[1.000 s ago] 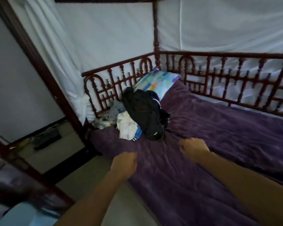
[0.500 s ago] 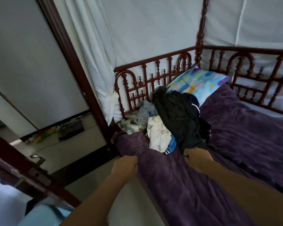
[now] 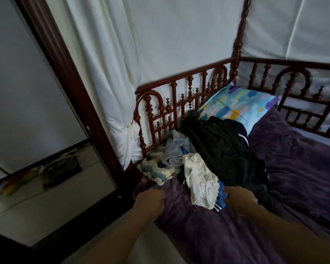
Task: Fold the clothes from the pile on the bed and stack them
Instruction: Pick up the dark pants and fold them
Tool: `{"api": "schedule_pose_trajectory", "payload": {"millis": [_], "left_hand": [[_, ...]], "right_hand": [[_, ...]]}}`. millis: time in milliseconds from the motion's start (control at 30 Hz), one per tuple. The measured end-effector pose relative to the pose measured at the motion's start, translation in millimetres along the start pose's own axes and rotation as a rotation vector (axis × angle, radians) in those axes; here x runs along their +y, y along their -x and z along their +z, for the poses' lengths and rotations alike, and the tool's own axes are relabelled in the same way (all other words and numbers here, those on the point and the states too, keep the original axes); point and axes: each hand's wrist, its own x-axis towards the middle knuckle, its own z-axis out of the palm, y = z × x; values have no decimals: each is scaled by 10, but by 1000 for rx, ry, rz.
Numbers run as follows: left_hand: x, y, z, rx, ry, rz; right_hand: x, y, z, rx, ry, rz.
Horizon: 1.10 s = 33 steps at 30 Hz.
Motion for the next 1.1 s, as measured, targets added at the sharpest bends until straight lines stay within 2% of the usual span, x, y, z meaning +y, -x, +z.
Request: {"api": "schedule_pose_trajectory", "payload": {"millis": [200, 467, 700, 900, 1100], "left_hand": [[-222, -901, -89, -1, 21, 166], [137, -1778, 273, -135, 20, 335], [222, -2683, 779, -334, -42, 332], [439, -3365, 1209, -407, -25, 305], [504, -3579, 1362, -477, -28, 341]], "right_hand": [[-103, -320, -29, 30, -133, 174], [789, -688, 297, -74, -169, 447], [1413, -1578, 1059, -154, -337, 636], [1949, -2452, 1342, -101, -298, 660], [1910, -2879, 1458, -282, -279, 612]]}}
